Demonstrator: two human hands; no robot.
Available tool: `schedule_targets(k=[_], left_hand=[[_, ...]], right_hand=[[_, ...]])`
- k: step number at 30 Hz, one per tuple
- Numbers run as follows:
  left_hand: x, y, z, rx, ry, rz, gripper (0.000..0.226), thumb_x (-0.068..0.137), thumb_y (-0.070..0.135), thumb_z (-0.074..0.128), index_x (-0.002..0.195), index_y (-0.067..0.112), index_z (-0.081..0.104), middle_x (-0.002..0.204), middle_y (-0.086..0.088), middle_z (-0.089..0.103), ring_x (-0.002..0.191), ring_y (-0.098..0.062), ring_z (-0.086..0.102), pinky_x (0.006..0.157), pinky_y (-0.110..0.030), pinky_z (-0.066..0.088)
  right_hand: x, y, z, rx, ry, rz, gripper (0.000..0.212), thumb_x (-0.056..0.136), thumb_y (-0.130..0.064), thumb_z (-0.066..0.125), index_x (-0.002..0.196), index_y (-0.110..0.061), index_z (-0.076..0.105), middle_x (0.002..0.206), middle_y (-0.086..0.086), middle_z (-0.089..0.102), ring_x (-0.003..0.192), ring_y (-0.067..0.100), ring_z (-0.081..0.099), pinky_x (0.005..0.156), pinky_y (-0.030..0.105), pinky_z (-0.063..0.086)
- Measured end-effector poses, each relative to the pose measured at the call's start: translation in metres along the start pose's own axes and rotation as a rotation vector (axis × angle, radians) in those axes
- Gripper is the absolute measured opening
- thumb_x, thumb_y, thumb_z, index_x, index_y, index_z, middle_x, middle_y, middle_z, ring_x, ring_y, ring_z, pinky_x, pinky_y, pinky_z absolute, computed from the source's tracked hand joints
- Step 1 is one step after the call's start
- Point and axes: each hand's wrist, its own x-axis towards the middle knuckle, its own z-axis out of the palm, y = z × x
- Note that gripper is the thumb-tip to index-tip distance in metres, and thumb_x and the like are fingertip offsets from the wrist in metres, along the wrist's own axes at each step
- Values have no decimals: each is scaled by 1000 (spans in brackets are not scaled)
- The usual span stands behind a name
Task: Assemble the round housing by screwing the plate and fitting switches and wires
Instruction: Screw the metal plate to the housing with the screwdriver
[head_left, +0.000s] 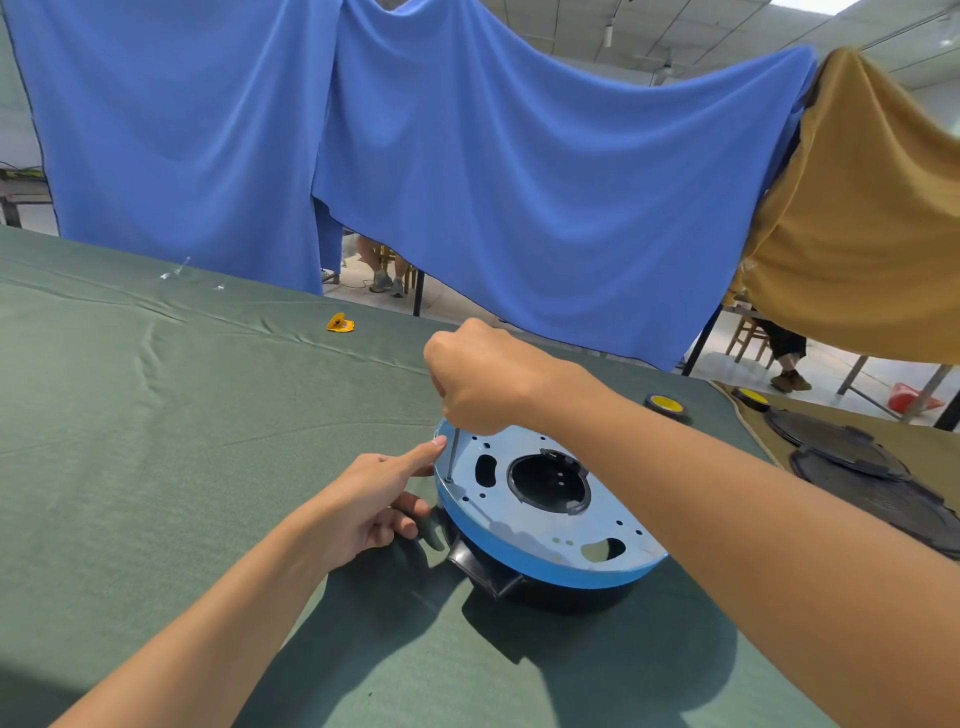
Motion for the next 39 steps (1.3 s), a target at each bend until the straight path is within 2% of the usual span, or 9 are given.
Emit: schedule_targets(k=[5,9,13,16,18,24,31,34,39], left_hand=[[0,1,1,1,10,-2,57,76,70,66,106,21,67,61,-3,63,44,-13,53,38,-18,30],[-1,1,2,4,16,2,55,78,69,65,106,22,67,61,-3,63,44,-13,53,38,-19,30],[-1,0,2,8,21,10,53,79,68,64,106,22,66,60,-2,63,44,-12,53,38,-19,30],[-1,0,3,10,24,4,54,77,69,64,104,22,67,60,-3,63,43,-13,53,38,-19,30],[-1,1,3,10,27,0,55,77,70,65,105,22,67,60,-3,63,43,-13,52,37,-19,30],[-3,2,2,12,11,-3,57,77,70,65,107,21,67,59,-2,63,44,-14,52,39,-18,29],[-2,2,1,8,12,-1,57,76,70,65,105,22,67,59,-2,62,43,-14,52,39,-19,28],[0,2,1,8,6,-7,59,73,71,66,105,22,67,59,-2,63,43,-13,52,38,-18,29],[1,1,0,7,1,-2,61,71,73,67,106,23,67,60,-2,64,43,-13,54,36,-19,30]], right_hand=[[1,0,10,-111,121,44,32,94,-13,58,74,-9,34,66,4,31,62,25,40,52,33,32],[1,0,14,-244,200,21,28,99,-18,49,74,-15,36,63,3,32,68,27,42,54,34,29],[-1,5,9,-211,50,36,42,98,-46,49,73,-15,35,69,1,40,58,17,35,49,29,22],[-2,10,5,-114,-106,-15,30,95,-19,55,74,-13,34,77,5,45,60,16,40,47,29,25],[-1,9,8,-38,-49,-24,36,90,-8,59,65,-16,33,70,4,43,58,19,42,46,27,26],[8,6,13,-54,74,105,39,95,-19,56,65,-17,31,69,5,40,58,18,36,50,29,28],[11,-1,-4,-21,-153,21,3,86,-5,48,85,-7,47,74,7,43,59,21,46,44,25,29],[11,4,-1,25,-10,20,34,80,3,52,59,-12,31,59,6,31,49,21,28,42,26,22],[17,12,12,-33,122,92,46,98,-29,53,63,-17,26,67,3,33,61,25,38,51,29,28]])
